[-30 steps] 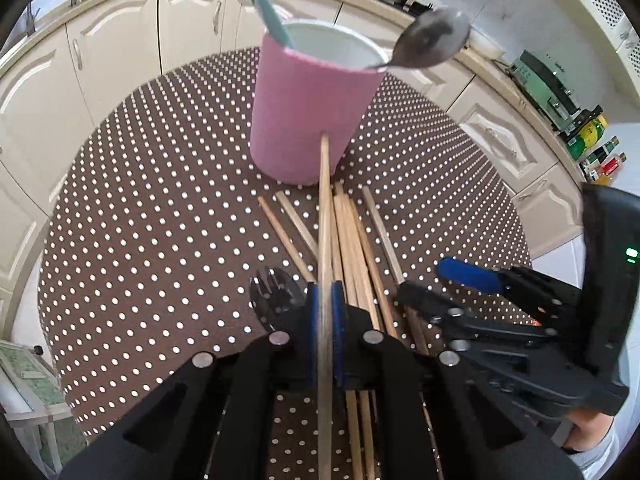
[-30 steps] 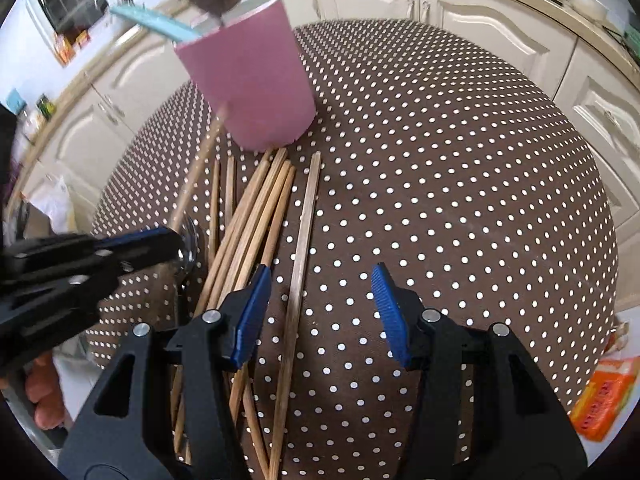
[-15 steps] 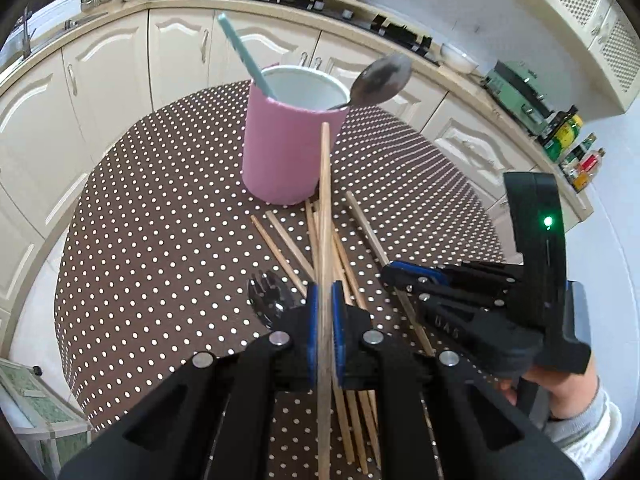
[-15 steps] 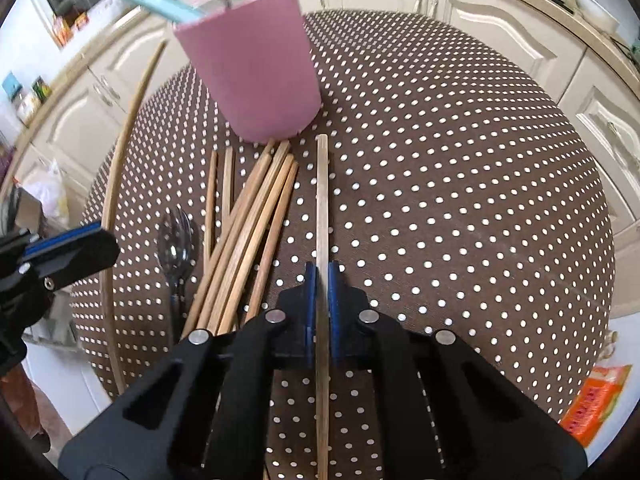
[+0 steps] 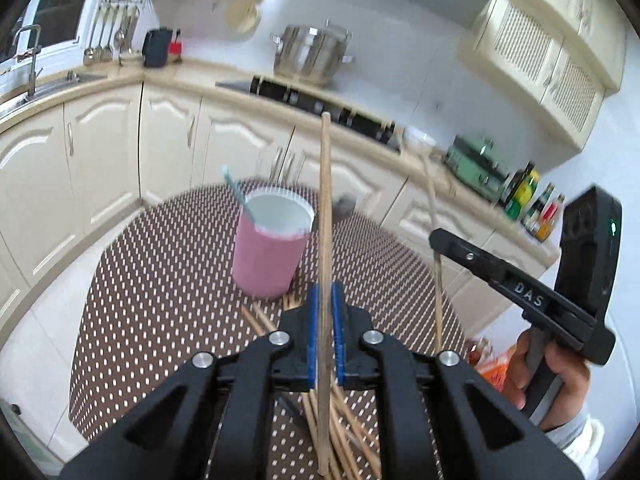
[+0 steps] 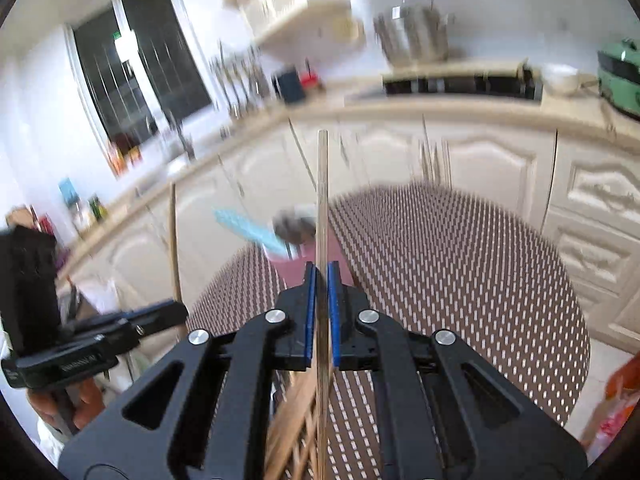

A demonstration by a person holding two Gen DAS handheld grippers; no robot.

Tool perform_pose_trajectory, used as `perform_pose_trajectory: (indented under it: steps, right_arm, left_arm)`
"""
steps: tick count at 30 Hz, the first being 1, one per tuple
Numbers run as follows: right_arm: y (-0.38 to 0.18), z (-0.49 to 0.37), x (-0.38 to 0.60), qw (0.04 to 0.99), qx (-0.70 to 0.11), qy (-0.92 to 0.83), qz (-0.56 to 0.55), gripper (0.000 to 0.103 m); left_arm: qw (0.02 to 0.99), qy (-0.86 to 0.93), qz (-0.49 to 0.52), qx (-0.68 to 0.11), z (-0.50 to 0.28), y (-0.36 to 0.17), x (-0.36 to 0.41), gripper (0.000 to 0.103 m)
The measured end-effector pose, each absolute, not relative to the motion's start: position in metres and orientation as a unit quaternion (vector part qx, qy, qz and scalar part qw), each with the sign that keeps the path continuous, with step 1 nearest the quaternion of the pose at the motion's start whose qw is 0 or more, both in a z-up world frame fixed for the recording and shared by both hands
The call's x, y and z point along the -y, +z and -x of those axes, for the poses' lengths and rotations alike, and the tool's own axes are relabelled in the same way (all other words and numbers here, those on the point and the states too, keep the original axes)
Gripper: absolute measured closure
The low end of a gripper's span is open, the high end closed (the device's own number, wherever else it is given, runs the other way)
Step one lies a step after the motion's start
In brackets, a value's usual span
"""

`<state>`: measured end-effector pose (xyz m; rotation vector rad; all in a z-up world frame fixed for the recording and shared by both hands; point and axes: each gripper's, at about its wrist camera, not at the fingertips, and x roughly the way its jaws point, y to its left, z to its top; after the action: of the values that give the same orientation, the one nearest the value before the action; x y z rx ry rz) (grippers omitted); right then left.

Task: Organize utensils
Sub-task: 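Lift the chopsticks upright and lower them into the pink cup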

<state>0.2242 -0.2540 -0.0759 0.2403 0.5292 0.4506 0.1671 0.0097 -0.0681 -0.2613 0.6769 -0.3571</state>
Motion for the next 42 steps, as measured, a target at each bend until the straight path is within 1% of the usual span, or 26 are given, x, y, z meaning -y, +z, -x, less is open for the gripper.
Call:
perform_pose_trajectory:
  steps: [5, 13, 17, 20, 23, 30, 35, 42]
  right_arm:
    - [-0.055, -0.213, 0.248, 0.958, -0.175, 0.192, -0.124, 0.096]
    - [-0.035, -0.244, 0.228, 0.981, -0.077, 0.157, -0.089, 0.096]
    - [-0.033, -0.267, 0.224, 0.983, -0.040, 0.154, -0.093, 0.096]
    - [-0.032, -0.280, 0.219, 0.983, -0.017, 0.156, -0.097, 0.096]
    - [-0.032, -0.293, 0.214, 0.981, -0.005, 0.162, -0.104, 0.096]
    - [-0.037, -0.314, 0.204, 0.977, 0.010, 0.183, -0.108, 0.096]
    - [-0.046, -0.326, 0.201, 0.972, 0.002, 0.206, -0.114, 0.096]
    - [-0.054, -0.333, 0.201, 0.962, -0.010, 0.237, -0.134, 0.096]
  left_arm:
    - [0.939, -0.165, 0.129, -0.271, -0.173, -0.039, -0.013, 0.096]
    - [0.969, -0.133, 0.115, -0.172, -0.201, 0.000, -0.003, 0.096]
    - [0.975, -0.123, 0.115, -0.148, -0.222, 0.005, -0.002, 0.096]
    - [0.981, -0.107, 0.111, -0.114, -0.237, 0.004, 0.001, 0.096]
    - [0.986, -0.093, 0.101, -0.090, -0.250, 0.001, 0.005, 0.096]
    - [0.988, -0.079, 0.110, -0.077, -0.274, -0.018, 0.002, 0.096]
    - [0.988, -0.081, 0.100, -0.085, -0.282, -0.039, 0.006, 0.096]
    - [0.985, -0.086, 0.094, -0.117, -0.285, -0.062, 0.009, 0.096]
